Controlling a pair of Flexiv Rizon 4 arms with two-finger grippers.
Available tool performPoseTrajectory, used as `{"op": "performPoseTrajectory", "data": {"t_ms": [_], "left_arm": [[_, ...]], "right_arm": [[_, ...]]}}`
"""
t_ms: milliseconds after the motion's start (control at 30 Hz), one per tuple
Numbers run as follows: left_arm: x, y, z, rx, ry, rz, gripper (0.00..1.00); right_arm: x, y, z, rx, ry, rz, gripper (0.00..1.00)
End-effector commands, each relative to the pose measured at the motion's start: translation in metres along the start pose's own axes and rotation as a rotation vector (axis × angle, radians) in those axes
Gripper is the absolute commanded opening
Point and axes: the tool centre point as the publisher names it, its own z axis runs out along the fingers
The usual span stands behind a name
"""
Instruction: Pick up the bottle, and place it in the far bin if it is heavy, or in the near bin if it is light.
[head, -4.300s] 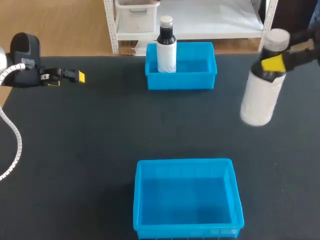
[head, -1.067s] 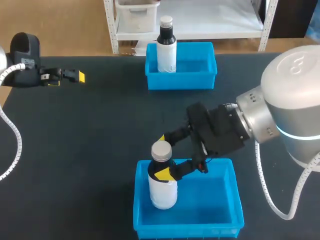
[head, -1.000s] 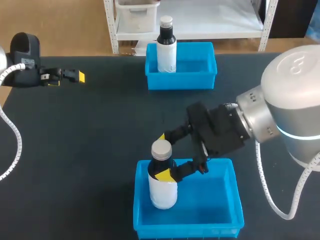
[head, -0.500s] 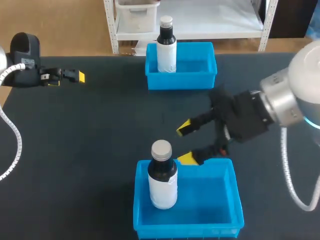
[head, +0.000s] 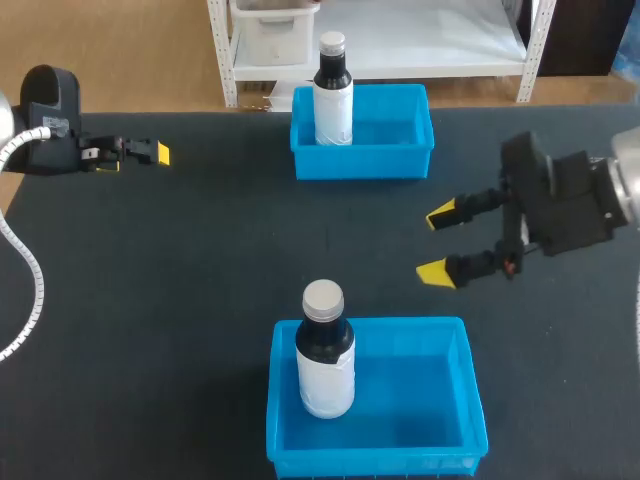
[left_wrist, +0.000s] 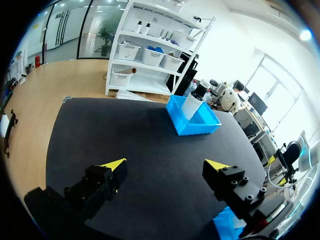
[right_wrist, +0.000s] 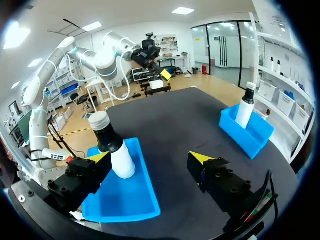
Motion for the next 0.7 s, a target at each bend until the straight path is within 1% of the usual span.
{"op": "performPoseTrajectory", "data": {"t_ms": [33,267,367,700], "left_arm": [[0.000,0.000,0.000,0.000,0.000,0.000,1.00],[0.000,0.000,0.000,0.000,0.000,0.000,1.00],[0.000,0.000,0.000,0.000,0.000,0.000,1.00],[0.000,0.000,0.000,0.000,0.000,0.000,1.00]], "right_arm": [[0.002,-0.010,-0.011,-0.011,-0.010,0.009,1.00],[0.008,-0.042,-0.021,0.014,-0.026,0.098,1.00],[0.007,-0.056,-0.023,0.067,-0.012,0.161,1.00],[0.007,-0.056,-0.023,0.067,-0.012,0.161,1.00]]}}
